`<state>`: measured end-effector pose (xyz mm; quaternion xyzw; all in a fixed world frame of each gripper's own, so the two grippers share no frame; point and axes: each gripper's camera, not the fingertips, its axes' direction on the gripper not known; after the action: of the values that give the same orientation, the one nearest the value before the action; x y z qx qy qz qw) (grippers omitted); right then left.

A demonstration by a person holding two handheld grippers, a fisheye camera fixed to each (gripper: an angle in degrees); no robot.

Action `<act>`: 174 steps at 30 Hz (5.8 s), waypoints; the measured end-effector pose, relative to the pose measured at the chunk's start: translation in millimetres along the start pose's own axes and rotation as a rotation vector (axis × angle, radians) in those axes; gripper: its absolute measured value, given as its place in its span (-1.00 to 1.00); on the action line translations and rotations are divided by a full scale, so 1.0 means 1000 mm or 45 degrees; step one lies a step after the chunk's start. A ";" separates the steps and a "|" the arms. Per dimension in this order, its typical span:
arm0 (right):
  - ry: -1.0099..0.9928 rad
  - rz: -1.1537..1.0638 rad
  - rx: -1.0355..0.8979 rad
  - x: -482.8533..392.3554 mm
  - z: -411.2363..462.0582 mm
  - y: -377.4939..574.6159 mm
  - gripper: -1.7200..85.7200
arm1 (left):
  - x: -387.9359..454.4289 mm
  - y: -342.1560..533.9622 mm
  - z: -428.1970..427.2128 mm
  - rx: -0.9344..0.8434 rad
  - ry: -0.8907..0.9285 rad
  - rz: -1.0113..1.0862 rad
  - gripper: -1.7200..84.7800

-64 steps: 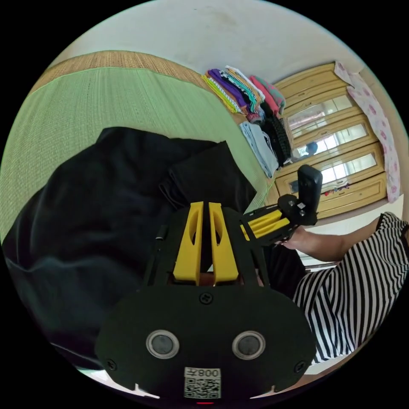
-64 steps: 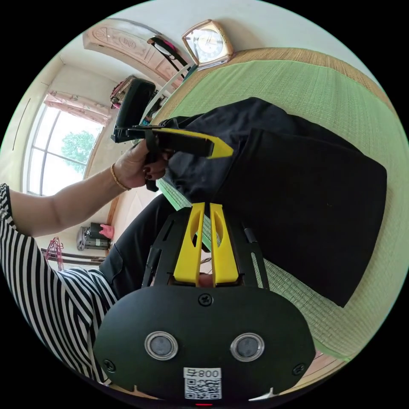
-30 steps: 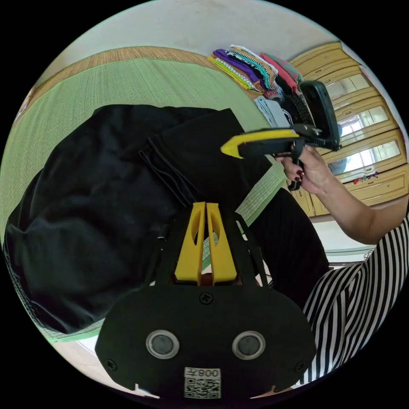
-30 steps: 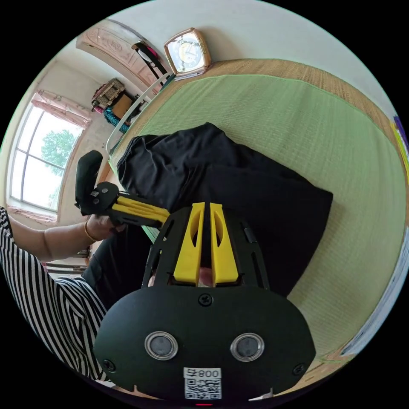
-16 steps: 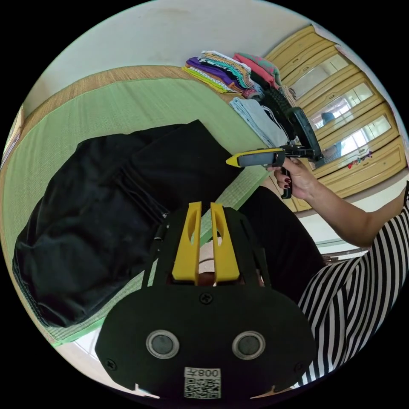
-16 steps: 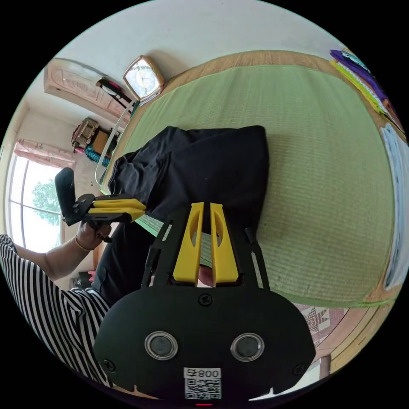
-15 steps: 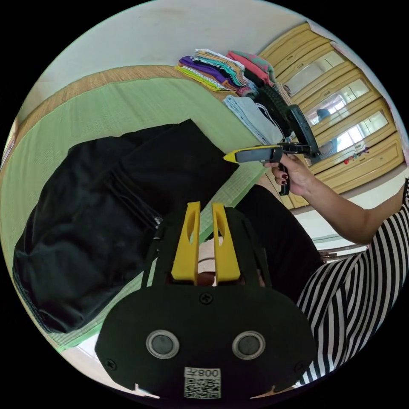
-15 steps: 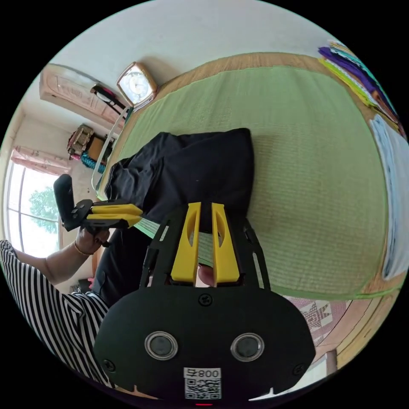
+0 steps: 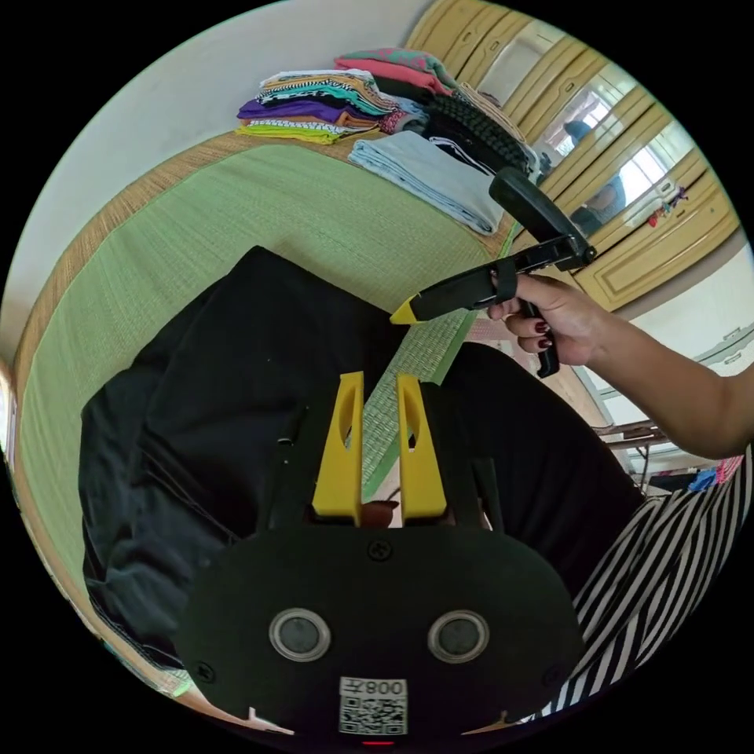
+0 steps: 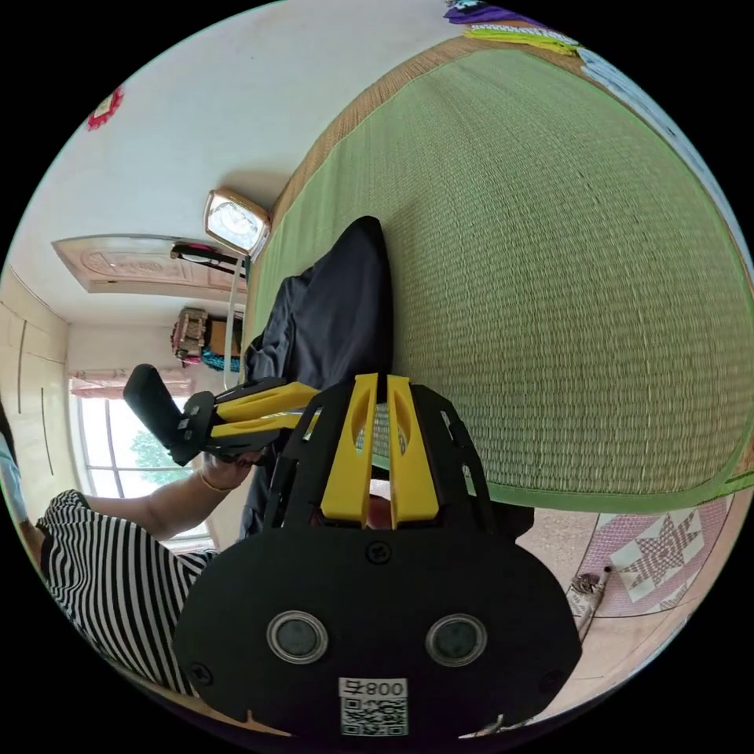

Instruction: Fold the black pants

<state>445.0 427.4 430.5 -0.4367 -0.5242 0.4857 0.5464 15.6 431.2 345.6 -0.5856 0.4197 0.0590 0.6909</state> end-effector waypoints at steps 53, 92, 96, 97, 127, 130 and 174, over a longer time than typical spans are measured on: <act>-0.513 0.150 0.179 0.049 0.012 -0.068 -0.92 | 0.113 0.206 -0.227 0.376 -0.011 -0.095 -0.90; -0.175 -0.323 -0.462 -0.236 0.619 -0.193 -0.91 | -0.269 0.742 -0.518 1.259 0.604 -1.551 -0.90; -0.169 -0.423 -0.494 -0.241 0.636 -0.197 -0.91 | -0.273 0.761 -0.531 1.328 0.619 -1.563 -0.92; -0.181 -0.462 -0.495 -0.243 0.638 -0.197 -0.92 | -0.272 0.768 -0.535 1.359 0.614 -1.584 -0.92; 0.108 -0.692 -0.644 -0.215 0.694 -0.240 -0.96 | -0.288 0.696 -0.592 0.917 0.163 -1.440 -0.96; 0.024 -0.769 -0.649 -0.205 0.656 -0.234 -0.96 | -0.277 0.684 -0.589 0.915 0.227 -1.360 -0.96; -0.488 0.089 -0.529 0.112 0.333 -0.161 -0.74 | -0.253 0.514 -0.467 0.372 0.907 -1.093 -0.89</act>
<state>122.2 504.1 628.6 -0.4572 -0.6909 0.4603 0.3191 -679.9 292.0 137.7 -0.5857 0.3551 -0.4861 0.5427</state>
